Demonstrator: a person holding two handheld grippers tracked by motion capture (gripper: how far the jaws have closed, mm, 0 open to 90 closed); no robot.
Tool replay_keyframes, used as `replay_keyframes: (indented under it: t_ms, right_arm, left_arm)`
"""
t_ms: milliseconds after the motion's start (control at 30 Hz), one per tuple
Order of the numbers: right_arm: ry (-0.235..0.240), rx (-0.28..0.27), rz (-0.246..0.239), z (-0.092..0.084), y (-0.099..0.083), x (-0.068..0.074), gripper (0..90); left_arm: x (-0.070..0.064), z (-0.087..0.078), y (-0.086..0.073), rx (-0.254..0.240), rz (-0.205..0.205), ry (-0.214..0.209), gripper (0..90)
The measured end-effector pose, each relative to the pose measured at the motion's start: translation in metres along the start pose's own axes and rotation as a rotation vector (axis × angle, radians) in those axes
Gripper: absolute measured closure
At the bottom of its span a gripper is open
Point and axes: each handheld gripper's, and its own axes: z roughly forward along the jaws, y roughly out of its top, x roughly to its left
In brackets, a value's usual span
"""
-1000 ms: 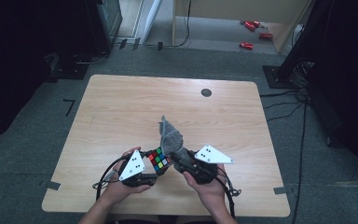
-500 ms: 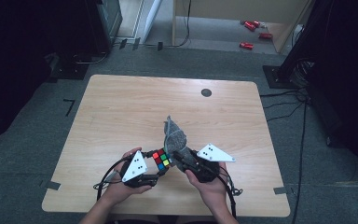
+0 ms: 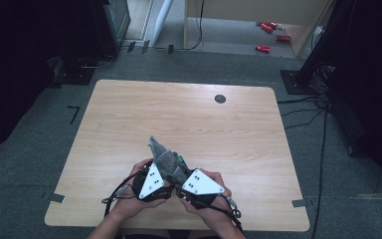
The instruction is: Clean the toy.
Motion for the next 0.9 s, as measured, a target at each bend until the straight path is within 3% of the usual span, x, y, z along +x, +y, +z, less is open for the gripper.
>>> replay_keyframes:
  t_ms: [67,133,200,233,267,333,400,467,533,600,633,767,800,867,900]
  right_arm:
    - [-0.066,-0.003,0.061,-0.003,-0.003,-0.014,63.6]
    - [-0.09,0.005,0.102,-0.004,-0.005,-0.023,63.5]
    - [-0.068,-0.002,0.088,-0.004,-0.005,-0.02,62.6]
    - [-0.05,-0.007,0.057,-0.003,-0.004,-0.014,62.2]
    - [-0.006,-0.006,0.014,-0.001,-0.002,-0.006,62.1]
    - [0.052,-0.001,-0.028,0.002,-0.002,0.005,62.0]
    - [0.034,0.006,-0.069,0.004,-0.003,0.008,62.5]
    - [0.012,-0.003,-0.01,0.001,-0.003,-0.003,62.9]
    - [-0.065,-0.009,0.057,-0.003,-0.005,-0.018,63.0]
    - [-0.077,-0.009,0.096,-0.004,-0.006,-0.023,63.0]
    - [-0.062,-0.014,0.101,-0.004,-0.006,-0.022,62.8]
    - [0.026,-0.024,-0.013,0.002,-0.003,0.001,62.1]
    - [0.022,-0.026,-0.029,0.003,-0.003,0.004,62.2]
    - [0.021,-0.03,-0.016,0.002,-0.002,0.0,62.6]
    - [0.016,-0.041,0.023,0.001,-0.003,-0.008,62.8]
  left_arm:
    - [0.002,0.0,-0.001,0.002,-0.004,0.007,34.5]
    - [0.003,-0.001,-0.001,-0.002,-0.015,0.008,34.5]
    - [0.003,-0.001,-0.001,-0.001,-0.015,0.012,34.5]
    - [0.003,0.0,-0.001,0.005,-0.009,0.015,34.5]
    - [0.003,0.0,-0.001,0.003,-0.011,0.013,34.5]
    - [0.003,0.0,-0.001,0.003,-0.005,0.015,34.5]
    - [0.003,0.0,-0.001,0.004,-0.005,0.016,34.5]
    - [0.003,-0.001,-0.001,0.0,-0.011,0.015,34.5]
    - [0.004,-0.001,-0.002,-0.005,-0.02,0.012,34.5]
    - [0.004,-0.001,-0.002,-0.009,-0.025,0.01,34.5]
    - [0.004,-0.001,-0.002,-0.01,-0.025,0.011,34.5]
    - [0.005,-0.003,-0.001,-0.013,-0.021,0.017,34.5]
    - [0.005,-0.003,-0.001,-0.013,-0.021,0.02,34.4]
    - [0.004,-0.003,-0.001,-0.02,-0.023,0.021,34.5]
    - [0.004,-0.003,-0.001,-0.019,-0.022,0.022,34.5]
